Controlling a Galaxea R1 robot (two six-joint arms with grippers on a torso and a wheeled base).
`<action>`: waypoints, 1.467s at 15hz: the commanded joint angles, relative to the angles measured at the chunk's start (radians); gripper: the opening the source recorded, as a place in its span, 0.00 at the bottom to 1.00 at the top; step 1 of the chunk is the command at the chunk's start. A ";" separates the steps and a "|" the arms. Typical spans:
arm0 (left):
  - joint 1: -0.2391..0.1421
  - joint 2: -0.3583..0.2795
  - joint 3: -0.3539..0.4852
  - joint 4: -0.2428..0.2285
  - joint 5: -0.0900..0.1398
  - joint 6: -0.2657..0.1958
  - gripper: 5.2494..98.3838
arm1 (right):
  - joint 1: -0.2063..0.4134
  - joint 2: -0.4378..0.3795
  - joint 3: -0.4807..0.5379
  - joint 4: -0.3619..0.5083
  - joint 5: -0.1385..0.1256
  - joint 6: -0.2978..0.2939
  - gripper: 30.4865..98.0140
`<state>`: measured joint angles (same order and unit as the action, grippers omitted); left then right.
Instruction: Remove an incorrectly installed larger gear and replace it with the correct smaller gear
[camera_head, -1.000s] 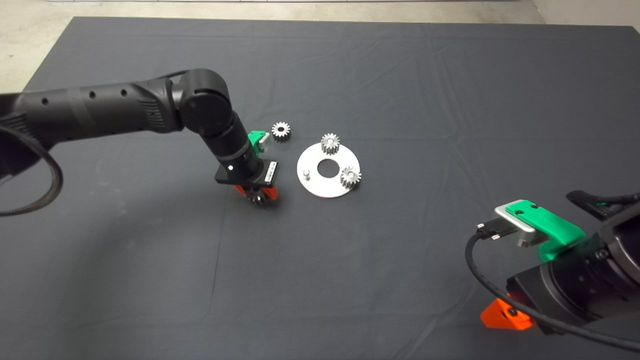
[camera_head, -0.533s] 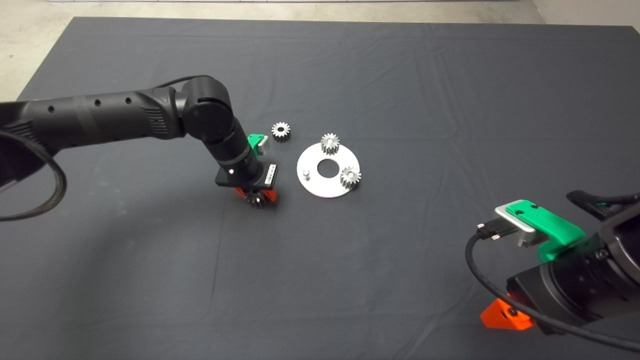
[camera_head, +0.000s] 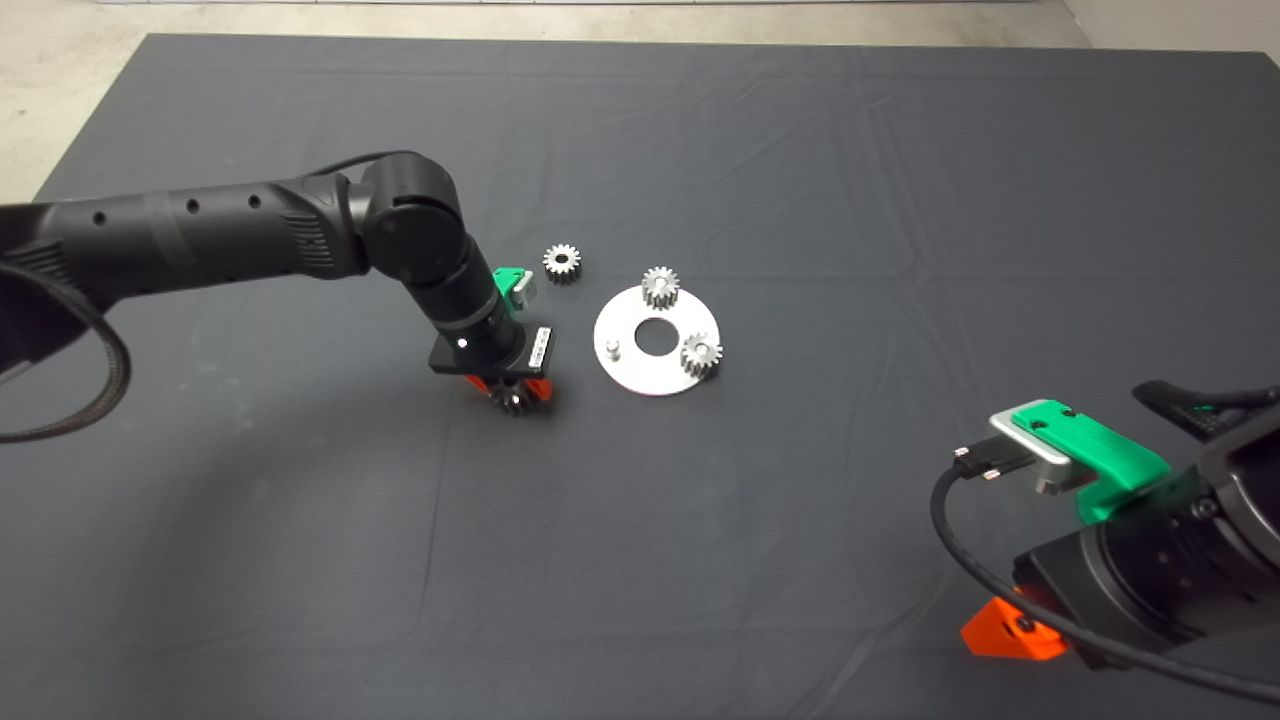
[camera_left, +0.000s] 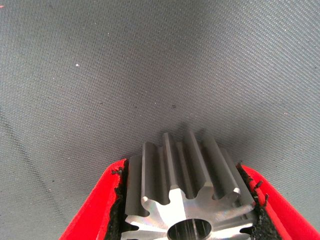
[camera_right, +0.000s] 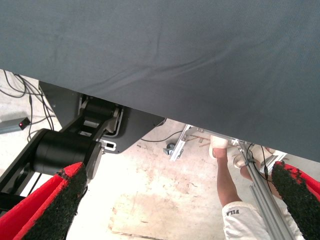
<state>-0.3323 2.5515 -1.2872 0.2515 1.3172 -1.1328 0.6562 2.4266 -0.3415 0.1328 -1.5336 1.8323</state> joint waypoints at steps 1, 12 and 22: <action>-0.035 0.003 0.020 -0.006 0.012 -0.001 0.48 | 0.014 0.000 0.001 -0.010 -0.108 -0.001 1.00; -0.231 0.065 -0.041 -0.034 0.149 0.005 0.63 | 0.014 0.006 -0.002 -0.010 -0.106 -0.001 1.00; -0.229 0.178 -0.209 -0.035 0.057 0.139 0.79 | 0.013 -0.189 -0.086 -0.013 -0.115 -0.301 1.00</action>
<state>-0.5435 2.7421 -1.4989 0.2283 1.3749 -1.0058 0.6562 2.4038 -0.3457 0.1328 -1.5332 1.8007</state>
